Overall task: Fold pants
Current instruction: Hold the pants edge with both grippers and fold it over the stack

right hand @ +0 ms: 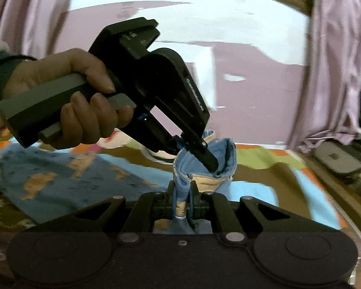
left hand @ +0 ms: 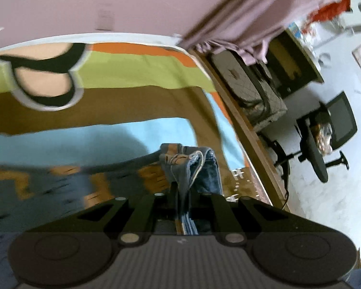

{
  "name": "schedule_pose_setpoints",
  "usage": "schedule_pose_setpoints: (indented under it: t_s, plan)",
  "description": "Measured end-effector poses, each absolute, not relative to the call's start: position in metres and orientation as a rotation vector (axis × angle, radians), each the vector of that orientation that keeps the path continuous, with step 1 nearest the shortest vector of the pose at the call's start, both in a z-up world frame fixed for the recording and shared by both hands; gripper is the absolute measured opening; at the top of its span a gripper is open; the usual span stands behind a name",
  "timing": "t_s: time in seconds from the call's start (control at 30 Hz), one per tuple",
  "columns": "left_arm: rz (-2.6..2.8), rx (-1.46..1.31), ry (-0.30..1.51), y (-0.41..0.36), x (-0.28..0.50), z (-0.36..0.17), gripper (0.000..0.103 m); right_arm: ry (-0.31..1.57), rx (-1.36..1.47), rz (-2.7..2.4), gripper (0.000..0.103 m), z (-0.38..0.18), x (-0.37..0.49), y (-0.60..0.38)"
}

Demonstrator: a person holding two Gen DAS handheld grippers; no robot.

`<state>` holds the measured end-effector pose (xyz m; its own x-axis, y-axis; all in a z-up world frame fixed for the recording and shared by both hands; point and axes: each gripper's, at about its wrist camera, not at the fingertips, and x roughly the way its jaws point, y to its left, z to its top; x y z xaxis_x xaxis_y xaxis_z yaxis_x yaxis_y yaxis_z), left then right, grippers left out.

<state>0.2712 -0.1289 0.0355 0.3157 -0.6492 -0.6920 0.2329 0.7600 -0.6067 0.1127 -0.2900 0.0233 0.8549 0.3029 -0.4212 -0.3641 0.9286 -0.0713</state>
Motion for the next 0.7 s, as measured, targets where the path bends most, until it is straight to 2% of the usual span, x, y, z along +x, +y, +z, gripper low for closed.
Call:
schedule_pose_setpoints:
  t_s: [0.27, 0.33, 0.37, 0.4, 0.43, 0.47, 0.53, 0.6, 0.7]
  plan:
    - [-0.531, -0.510, 1.115, -0.042, 0.249, -0.011, 0.008, 0.522, -0.223, 0.484, 0.010, -0.001, 0.110, -0.215]
    - [-0.505, -0.535, 1.114, -0.031, 0.247, -0.024, 0.013, 0.554, -0.231, 0.502, 0.015, -0.011, 0.113, -0.205]
    - [-0.491, -0.559, 1.113, -0.025, 0.247, -0.030, 0.022, 0.568, -0.232, 0.510, 0.017, -0.017, 0.112, -0.203]
    - [-0.476, -0.586, 1.110, -0.019, 0.247, -0.035, 0.036, 0.577, -0.233, 0.519, 0.022, -0.021, 0.111, -0.202]
    - [-0.461, -0.612, 1.105, -0.014, 0.248, -0.038, 0.042, 0.584, -0.206, 0.500, 0.024, -0.023, 0.108, -0.202]
    - [-0.456, -0.638, 1.099, -0.009, 0.247, -0.041, 0.048, 0.583, -0.208, 0.506, 0.025, -0.025, 0.105, -0.202]
    - [-0.466, -0.679, 1.094, -0.006, 0.248, -0.045, 0.055, 0.564, -0.227, 0.503, 0.040, -0.025, 0.098, -0.203]
    - [-0.474, -0.690, 1.086, -0.006, 0.247, -0.045, 0.071, 0.539, -0.240, 0.501, 0.050, -0.023, 0.095, -0.207]
    - [-0.478, -0.671, 1.092, -0.014, 0.246, -0.042, 0.081, 0.527, -0.234, 0.510, 0.058, -0.024, 0.092, -0.212]
